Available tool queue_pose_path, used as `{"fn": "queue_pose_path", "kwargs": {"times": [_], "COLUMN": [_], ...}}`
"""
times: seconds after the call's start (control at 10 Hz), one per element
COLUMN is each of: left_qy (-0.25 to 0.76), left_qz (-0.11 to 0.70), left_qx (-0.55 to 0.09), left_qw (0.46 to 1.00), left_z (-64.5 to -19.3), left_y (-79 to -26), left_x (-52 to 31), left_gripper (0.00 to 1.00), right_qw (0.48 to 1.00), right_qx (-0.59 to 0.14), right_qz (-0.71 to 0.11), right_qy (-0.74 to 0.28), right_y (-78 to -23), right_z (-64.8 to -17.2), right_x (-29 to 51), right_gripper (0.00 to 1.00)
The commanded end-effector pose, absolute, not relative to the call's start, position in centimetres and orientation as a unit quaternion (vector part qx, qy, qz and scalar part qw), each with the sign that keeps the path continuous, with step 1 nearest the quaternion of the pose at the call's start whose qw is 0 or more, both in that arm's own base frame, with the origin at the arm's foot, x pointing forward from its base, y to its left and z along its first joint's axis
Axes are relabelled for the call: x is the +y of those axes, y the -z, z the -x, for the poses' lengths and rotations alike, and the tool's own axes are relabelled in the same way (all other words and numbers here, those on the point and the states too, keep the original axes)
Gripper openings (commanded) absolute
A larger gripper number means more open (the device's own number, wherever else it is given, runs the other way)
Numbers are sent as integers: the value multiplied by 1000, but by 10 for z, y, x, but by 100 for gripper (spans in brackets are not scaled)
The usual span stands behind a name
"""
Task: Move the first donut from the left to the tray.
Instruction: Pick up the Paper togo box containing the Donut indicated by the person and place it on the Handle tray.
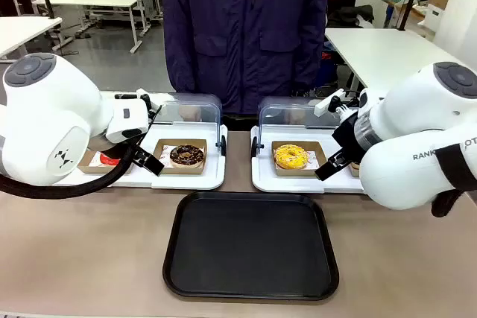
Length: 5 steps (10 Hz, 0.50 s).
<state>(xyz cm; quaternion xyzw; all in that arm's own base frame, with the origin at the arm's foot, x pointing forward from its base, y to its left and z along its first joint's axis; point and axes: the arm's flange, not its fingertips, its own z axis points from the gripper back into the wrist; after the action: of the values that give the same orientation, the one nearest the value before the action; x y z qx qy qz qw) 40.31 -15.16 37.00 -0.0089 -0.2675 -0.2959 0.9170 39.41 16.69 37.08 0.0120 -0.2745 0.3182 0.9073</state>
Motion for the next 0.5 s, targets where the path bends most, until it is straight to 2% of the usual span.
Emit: {"fn": "queue_pose_path", "kwargs": {"times": [0.0, 0.4], "left_qy": [296, 296], "left_qz": [9, 9], "left_qx": [-268, -268], "left_qw": [917, 917], "left_z": [-403, -403], "left_y": [-370, -370], "left_x": [-152, -152], "left_gripper": [100, 100], "right_qw": [907, 907], "right_qx": [-275, -275], "right_qz": [-12, -12], "right_qy": [-318, -318], "right_y": [-371, -371], "right_z": [-394, -394], "right_x": [167, 167], "right_gripper": [100, 100]}}
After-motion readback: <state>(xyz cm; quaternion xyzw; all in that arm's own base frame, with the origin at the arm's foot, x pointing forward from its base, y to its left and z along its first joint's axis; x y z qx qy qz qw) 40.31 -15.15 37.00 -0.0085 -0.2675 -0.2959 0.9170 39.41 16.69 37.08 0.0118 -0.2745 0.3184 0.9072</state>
